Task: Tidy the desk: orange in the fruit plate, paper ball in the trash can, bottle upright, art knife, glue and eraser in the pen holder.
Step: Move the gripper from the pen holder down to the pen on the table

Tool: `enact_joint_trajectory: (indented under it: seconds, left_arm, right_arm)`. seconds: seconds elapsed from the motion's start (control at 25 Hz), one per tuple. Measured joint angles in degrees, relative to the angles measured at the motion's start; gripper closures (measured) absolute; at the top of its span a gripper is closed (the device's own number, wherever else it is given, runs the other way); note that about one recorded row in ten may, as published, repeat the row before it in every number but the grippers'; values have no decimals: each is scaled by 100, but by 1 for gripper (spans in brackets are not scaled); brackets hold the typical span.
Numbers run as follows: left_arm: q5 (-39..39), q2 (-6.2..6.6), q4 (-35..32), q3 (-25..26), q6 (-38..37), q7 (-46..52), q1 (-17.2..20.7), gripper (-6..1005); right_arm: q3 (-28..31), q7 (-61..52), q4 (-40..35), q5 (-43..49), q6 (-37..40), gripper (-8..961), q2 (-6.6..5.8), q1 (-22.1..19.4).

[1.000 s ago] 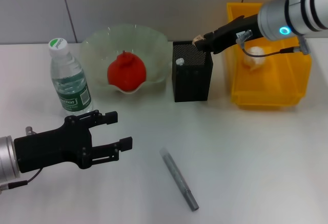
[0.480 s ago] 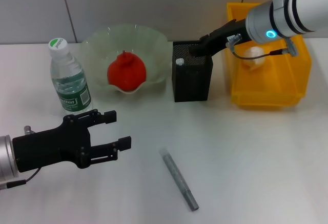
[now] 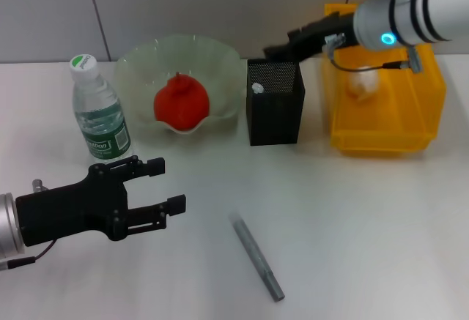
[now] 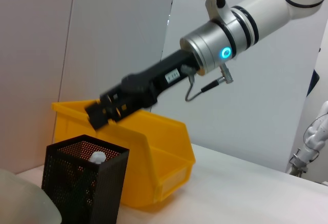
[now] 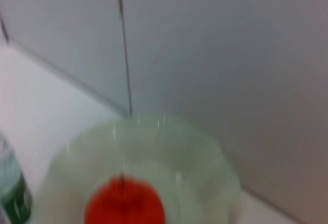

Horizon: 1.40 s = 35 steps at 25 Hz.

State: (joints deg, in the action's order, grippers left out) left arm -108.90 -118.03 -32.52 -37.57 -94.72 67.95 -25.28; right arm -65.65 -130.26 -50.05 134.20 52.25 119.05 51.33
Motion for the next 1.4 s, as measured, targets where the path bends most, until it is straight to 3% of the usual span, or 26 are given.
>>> enact_joint_trajectory:
  seconds: [0.04,0.08,0.12,0.16,0.2,0.32,0.36,0.4,0.64,0.76,0.92,1.08,1.12,1.16,1.2,1.4]
  left_arm:
    - [0,0,0,0,0,0,0,206]
    - [0,0,0,0,0,0,0,206]
    - [0,4,0,0,-2,-7,8,206]
    - [0,4,0,0,-2,-7,8,206]
    - [0,9,0,5,-3,-8,21,206]
    - [0,9,0,5,-3,-15,33,206]
    - [0,10,-1,6,-3,-18,46,206]
    - [0,10,-1,6,-3,-18,46,206]
    - [-14,-7,17,-21,-4,-156,108,206]
    - [-47,-9,32,-40,-4,-193,146,206]
    - [-52,5,-7,-47,-24,-268,232,206]
    - [-53,7,-15,-48,-31,-304,252,206]
    - [-53,8,-16,-48,-38,-377,260,206]
    - [-53,8,-16,-48,-38,-377,260,206]
    - [-53,9,-4,-48,-38,-402,261,206]
    - [-54,9,4,-48,-39,-409,261,205]
  right_arm:
    - [21,166,-52,-340,-34,391,-2,-99]
    - [119,731,-122,-1329,24,391,-30,-343]
    - [119,731,-122,-1329,24,391,-30,-343]
    - [318,1368,-119,-2452,387,391,-69,-572]
    - [318,1368,-119,-2452,387,389,-69,-572]
    - [663,2028,-33,-3800,1479,381,-155,-867]
    - [862,2133,79,-4256,2372,379,-259,-973]
    - [862,2133,79,-4256,2372,376,-259,-973]
    - [986,1191,309,-3886,3779,361,-721,-838]
    - [1016,336,231,-2993,3882,354,-789,-621]
    - [867,-98,247,-2256,3967,344,-789,-277]
    - [262,-805,275,-934,4089,300,-678,365]
    - [113,-982,282,-587,4105,281,-609,532]
    - [-106,-1210,321,-1,4135,261,-438,827]
    - [-106,-1210,321,-1,4135,242,-438,827]
    - [-289,-1321,576,1131,4076,145,37,1448]
